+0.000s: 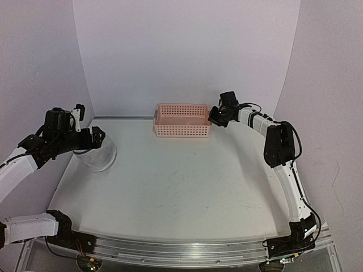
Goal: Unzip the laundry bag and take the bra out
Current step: Move the bin to the center of the board.
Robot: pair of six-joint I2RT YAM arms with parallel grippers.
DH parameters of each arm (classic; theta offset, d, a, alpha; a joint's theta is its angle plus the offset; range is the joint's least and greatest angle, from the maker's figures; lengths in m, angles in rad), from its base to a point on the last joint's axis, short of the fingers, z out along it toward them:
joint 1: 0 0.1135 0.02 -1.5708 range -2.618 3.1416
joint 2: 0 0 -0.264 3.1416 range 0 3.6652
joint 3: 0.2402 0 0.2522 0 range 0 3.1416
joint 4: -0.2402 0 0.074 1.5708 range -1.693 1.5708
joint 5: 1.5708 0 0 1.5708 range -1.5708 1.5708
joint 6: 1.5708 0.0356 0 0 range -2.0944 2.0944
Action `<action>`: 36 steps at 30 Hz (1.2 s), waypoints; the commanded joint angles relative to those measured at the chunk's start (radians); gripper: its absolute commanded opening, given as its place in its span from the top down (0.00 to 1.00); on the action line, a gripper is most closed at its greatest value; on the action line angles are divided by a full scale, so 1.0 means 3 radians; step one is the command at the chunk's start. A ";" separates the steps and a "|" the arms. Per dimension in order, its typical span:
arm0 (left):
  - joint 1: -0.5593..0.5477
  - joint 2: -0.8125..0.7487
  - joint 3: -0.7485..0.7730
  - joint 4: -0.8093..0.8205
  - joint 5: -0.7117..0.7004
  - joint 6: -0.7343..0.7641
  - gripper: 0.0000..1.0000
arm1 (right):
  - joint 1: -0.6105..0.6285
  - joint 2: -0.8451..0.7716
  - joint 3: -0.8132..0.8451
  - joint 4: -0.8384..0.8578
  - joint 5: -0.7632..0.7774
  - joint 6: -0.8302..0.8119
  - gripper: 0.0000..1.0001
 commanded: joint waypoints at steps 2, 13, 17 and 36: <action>-0.0015 -0.0074 0.0025 0.0063 -0.0063 0.0023 0.00 | 0.0017 0.0039 0.0059 0.0136 -0.0020 -0.0012 0.91; -0.0012 -0.0077 0.0024 0.0062 -0.0087 0.0033 0.00 | 0.0016 -0.0262 -0.0384 0.0263 -0.0007 -0.0017 1.00; -0.0012 -0.0071 0.0029 0.0063 -0.0081 0.0038 0.00 | 0.0019 -0.0575 -0.0783 0.0419 0.0006 -0.0013 1.00; -0.0012 -0.0072 0.0027 0.0062 -0.0057 0.0030 0.00 | 0.0057 -0.2173 -0.3471 0.1511 0.0028 0.0253 1.00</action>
